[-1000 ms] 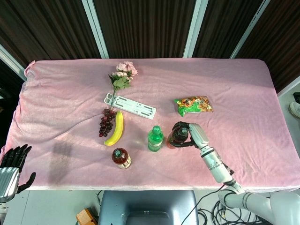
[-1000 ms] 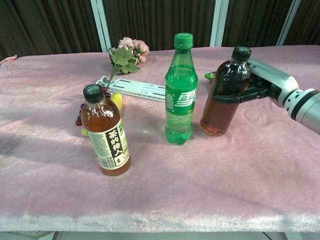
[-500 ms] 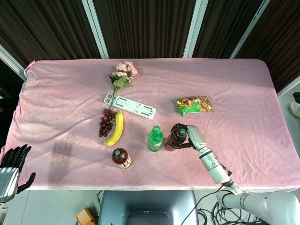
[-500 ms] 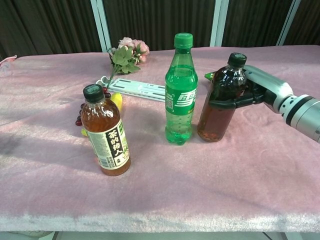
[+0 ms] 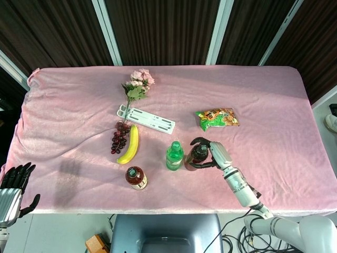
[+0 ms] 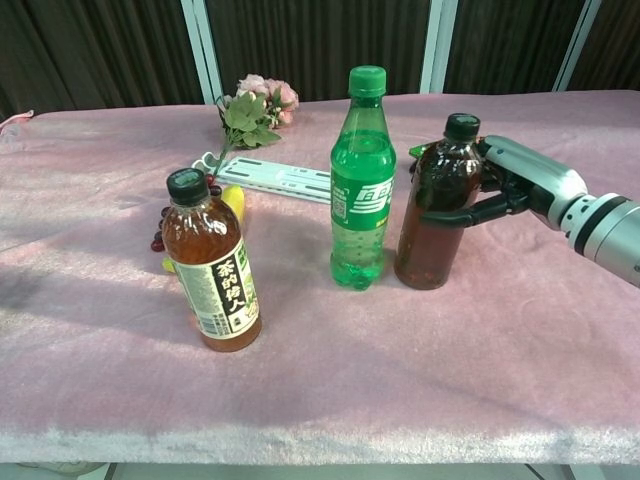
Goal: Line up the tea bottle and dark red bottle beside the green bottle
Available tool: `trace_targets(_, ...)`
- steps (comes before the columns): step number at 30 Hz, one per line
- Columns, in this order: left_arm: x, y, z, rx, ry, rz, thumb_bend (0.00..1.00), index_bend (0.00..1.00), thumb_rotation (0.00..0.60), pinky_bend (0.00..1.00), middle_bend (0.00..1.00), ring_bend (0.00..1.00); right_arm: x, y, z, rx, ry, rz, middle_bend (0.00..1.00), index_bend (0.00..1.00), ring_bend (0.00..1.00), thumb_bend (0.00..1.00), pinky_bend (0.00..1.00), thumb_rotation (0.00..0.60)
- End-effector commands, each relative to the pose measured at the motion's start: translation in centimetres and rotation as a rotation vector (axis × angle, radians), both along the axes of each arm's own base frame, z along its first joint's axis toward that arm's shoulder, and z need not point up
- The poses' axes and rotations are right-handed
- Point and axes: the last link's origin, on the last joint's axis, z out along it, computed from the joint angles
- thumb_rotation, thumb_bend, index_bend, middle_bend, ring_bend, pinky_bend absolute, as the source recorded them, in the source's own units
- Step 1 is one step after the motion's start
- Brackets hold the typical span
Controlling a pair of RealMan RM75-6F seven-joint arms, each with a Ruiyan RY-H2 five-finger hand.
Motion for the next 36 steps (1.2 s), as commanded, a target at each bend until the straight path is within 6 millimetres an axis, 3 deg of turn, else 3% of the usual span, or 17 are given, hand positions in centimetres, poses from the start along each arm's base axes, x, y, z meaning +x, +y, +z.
trace_targets(1,0.0,0.0,0.0,0.0,0.0,0.0,0.38,0.0,0.6,0.0,0.04,0.0,0.0,0.2,0.2,0.002,-0.003,0.007,0.25,0.14,0.31,0.23,0.55,0.6)
trace_targets(4,0.0,0.0,0.0,0.001,-0.001,-0.002,0.38,0.0,0.6,0.0,0.04,0.0,0.1,0.5,0.5,0.005,-0.005,0.021,0.21,0.02,0.27,0.23,0.52,0.6)
trace_targets(12,0.3,-0.1,0.2,-0.003,-0.036,-0.048,0.38,0.0,0.6,0.0,0.03,0.0,-1.0,2.5,3.3,-0.048,0.069,0.098,0.11,0.0,0.18,0.24,0.42,0.6)
trace_targets(15,0.5,-0.1,0.2,-0.023,-0.075,-0.096,0.38,0.0,0.6,0.0,0.02,0.0,-2.5,4.2,5.7,-0.107,0.169,0.139,0.03,0.0,0.1,0.23,0.33,0.6)
trace_targets(20,1.3,0.4,-0.8,-0.184,-0.262,-0.214,0.37,0.0,0.6,0.0,0.01,0.0,-5.3,8.3,11.1,-0.245,0.381,0.179,0.0,0.0,0.01,0.23,0.18,0.6)
trace_targets(22,2.0,0.9,-1.8,-0.268,-0.392,-0.269,0.36,0.0,0.6,0.01,0.0,0.0,-6.0,10.1,13.1,-0.294,0.421,0.167,0.0,0.0,0.0,0.23,0.12,0.6)
trace_targets(28,4.2,2.8,-6.6,-0.327,-0.836,-0.364,0.33,0.0,0.6,0.01,0.0,0.0,-7.2,13.2,16.2,-0.332,0.431,0.113,0.0,0.0,0.0,0.23,0.1,0.6)
trace_targets(36,6.5,4.4,-12.0,-0.409,-0.981,-0.321,0.33,0.0,0.6,0.01,0.0,0.0,-6.9,14.1,16.9,-0.319,0.444,0.124,0.0,0.0,0.0,0.23,0.1,0.6)
